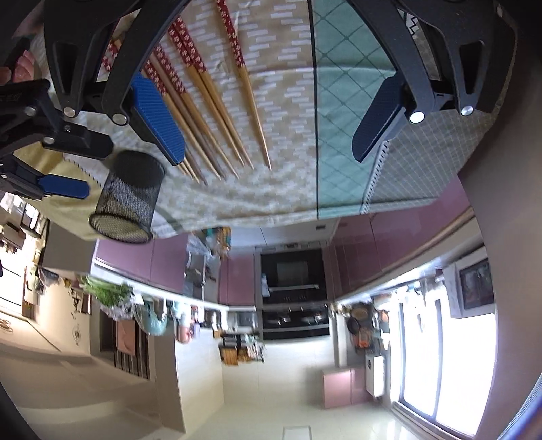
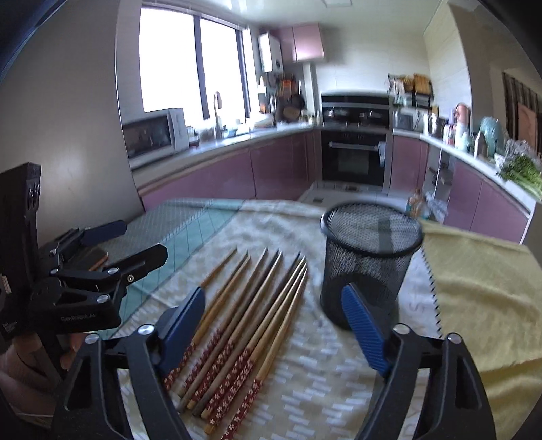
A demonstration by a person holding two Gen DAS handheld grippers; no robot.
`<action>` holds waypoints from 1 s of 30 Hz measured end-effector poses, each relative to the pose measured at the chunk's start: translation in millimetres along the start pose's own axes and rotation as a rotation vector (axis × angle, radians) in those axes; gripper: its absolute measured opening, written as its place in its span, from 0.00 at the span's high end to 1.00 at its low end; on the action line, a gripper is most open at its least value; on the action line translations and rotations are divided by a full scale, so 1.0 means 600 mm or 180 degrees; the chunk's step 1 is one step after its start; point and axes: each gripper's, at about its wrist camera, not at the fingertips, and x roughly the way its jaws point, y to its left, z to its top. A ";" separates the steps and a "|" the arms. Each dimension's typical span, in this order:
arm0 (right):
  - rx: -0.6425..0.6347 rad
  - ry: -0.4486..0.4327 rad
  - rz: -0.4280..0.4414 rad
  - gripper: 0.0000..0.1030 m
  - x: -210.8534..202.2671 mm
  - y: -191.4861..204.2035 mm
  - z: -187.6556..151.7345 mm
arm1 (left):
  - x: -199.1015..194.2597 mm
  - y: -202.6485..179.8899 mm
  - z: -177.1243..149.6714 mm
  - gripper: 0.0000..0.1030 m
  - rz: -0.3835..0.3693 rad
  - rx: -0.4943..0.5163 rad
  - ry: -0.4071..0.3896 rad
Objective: Organize utensils
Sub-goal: 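Lower the left tool toward one chopstick while the right tool lowers toward another, then close the left tool on a chopstick while the right tool grasps another, lifting both upright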
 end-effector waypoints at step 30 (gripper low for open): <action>0.0079 0.1007 -0.0030 0.89 0.130 -0.030 -0.003 | 0.192 -0.011 -0.022 0.78 -0.0438 0.0039 0.1305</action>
